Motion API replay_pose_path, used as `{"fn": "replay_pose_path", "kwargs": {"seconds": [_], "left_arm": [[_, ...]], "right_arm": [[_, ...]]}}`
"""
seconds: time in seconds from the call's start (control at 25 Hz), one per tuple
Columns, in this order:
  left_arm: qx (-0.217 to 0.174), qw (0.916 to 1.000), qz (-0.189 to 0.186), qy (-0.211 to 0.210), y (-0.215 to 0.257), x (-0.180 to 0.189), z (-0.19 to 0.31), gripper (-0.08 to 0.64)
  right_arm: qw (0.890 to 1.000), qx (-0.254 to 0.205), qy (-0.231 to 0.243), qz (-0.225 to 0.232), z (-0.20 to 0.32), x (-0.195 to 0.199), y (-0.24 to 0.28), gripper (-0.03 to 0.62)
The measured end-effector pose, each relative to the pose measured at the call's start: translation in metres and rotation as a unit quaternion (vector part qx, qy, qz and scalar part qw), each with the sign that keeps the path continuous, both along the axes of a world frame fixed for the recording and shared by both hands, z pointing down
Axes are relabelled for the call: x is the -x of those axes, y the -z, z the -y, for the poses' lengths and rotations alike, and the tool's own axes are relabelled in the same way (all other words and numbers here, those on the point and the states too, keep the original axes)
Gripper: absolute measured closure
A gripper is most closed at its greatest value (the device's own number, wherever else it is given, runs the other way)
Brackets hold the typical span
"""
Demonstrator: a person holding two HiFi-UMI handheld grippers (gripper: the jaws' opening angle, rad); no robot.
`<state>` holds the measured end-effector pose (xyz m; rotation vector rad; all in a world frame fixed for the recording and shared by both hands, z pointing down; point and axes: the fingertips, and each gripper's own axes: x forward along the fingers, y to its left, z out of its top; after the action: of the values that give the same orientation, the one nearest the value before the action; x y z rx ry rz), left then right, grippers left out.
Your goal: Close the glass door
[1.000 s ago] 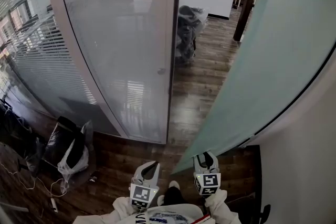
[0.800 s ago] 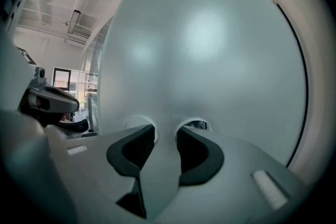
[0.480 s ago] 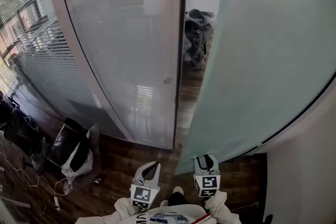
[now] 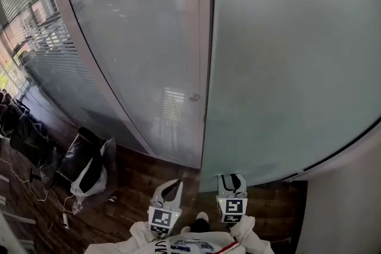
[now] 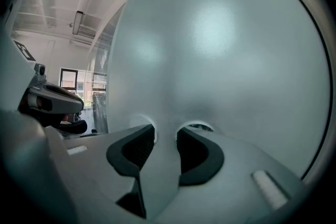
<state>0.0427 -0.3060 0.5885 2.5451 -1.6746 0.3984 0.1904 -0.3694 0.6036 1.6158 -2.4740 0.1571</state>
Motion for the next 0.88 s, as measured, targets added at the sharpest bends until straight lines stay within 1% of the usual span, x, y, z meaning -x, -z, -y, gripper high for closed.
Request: {"fn": "replay_pose_path", "kwargs": {"seconds": [0.2, 0.32, 0.44, 0.64, 0.88], "left_arm": [[0.004, 0.9996, 0.015, 0.024, 0.002, 0.008, 0.016, 0.557], [0.001, 0.9990, 0.018, 0.041, 0.003, 0.016, 0.023, 0.557], [0.003, 0.9986, 0.019, 0.050, 0.003, 0.020, 0.031, 0.557], [-0.001, 0.9984, 0.019, 0.054, 0.007, 0.024, 0.052, 0.557], [-0.008, 0.9990, 0.017, 0.041, 0.008, 0.044, 0.099, 0.557]], "right_arm": [[1.000, 0.013, 0.006, 0.001, 0.023, 0.007, 0.001, 0.459], [1.000, 0.011, 0.010, -0.003, 0.037, 0.011, 0.001, 0.459], [1.000, 0.008, 0.005, -0.006, 0.048, 0.013, 0.000, 0.459], [1.000, 0.009, -0.009, -0.003, 0.061, 0.010, -0.001, 0.459], [1.000, 0.000, -0.012, 0.003, 0.077, 0.016, 0.000, 0.457]]}}
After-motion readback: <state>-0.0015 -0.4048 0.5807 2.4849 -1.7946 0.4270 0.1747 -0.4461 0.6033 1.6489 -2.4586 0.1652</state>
